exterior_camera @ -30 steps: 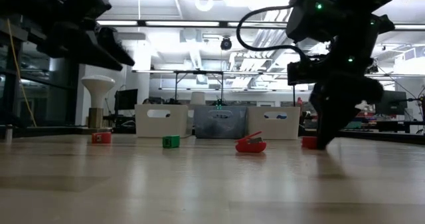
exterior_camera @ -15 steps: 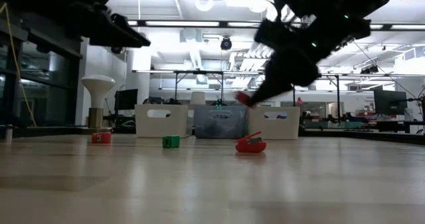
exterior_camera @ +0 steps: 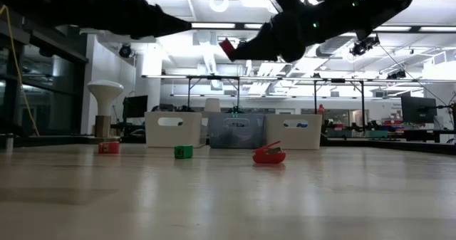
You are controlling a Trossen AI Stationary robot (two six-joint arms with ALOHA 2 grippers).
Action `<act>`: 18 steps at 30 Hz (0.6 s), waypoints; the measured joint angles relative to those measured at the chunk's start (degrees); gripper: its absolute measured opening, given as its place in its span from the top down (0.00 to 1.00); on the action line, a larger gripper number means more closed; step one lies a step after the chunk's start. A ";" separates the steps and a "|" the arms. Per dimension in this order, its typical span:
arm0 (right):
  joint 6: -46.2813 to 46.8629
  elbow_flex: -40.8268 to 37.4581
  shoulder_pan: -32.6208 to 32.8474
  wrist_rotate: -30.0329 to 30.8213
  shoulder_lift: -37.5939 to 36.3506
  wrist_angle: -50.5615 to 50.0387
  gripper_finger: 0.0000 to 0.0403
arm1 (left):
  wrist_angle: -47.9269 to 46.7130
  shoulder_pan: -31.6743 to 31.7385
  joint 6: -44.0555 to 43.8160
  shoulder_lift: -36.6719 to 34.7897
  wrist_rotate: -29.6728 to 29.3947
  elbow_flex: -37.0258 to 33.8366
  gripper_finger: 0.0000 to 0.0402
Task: Pick and place Stapler, Stapler remover, tape
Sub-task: Put the right red stapler into the left white bin
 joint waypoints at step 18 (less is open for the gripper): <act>-8.69 0.11 -0.37 -3.03 -0.02 9.01 0.86 | 12.18 0.02 -0.32 17.60 3.15 8.39 0.24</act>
